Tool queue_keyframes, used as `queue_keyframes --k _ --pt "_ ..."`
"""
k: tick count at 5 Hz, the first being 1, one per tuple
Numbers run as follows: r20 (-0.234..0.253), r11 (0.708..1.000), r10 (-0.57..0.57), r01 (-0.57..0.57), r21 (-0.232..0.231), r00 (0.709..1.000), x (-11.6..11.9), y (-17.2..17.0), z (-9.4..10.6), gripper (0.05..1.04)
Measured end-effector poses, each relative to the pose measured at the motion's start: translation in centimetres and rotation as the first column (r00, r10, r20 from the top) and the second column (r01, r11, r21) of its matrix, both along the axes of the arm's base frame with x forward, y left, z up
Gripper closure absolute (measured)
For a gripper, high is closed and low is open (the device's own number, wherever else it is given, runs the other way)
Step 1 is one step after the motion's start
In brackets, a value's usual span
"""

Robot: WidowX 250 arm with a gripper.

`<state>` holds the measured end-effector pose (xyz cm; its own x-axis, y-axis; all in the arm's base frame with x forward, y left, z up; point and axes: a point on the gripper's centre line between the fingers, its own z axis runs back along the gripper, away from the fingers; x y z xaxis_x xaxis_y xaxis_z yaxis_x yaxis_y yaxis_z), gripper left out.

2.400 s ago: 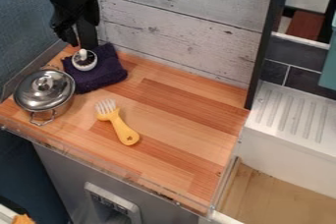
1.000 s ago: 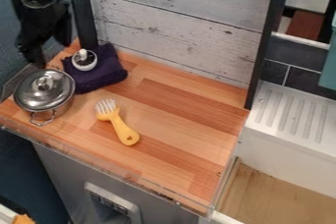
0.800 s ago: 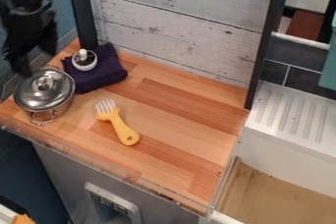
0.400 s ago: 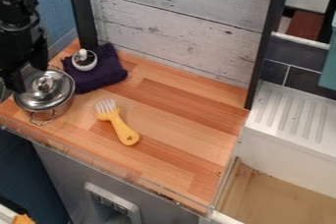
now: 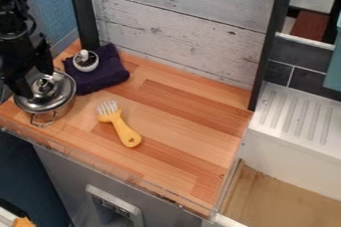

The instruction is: Moved the silver lid to the upper middle of the table

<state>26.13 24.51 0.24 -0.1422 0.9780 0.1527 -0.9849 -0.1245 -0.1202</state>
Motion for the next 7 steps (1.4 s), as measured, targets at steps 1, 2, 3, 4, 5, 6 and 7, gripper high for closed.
queue_keyframes --k 1,2,3,4,5,6,7 --pt "-0.007 1.0 -0.007 0.007 0.008 1.0 0.3 0.3 -0.5 0.133" --pt "-0.026 0.999 -0.01 0.011 0.037 1.0 0.7 0.4 -1.0 0.399" --pt "-0.04 0.998 -0.01 0.012 0.067 0.999 1.0 0.3 -0.9 0.705" --pt "-0.043 0.998 -0.003 0.006 0.068 0.999 0.9 0.3 -0.9 0.801" --pt "-0.042 0.997 -0.005 0.008 0.073 0.999 0.8 0.2 -0.9 0.801" --pt "-0.045 0.997 -0.006 0.009 0.073 0.999 0.1 -0.3 -0.6 0.801" --pt "0.005 0.995 -0.001 0.001 0.1 1.0 0.3 -0.4 2.1 0.801"
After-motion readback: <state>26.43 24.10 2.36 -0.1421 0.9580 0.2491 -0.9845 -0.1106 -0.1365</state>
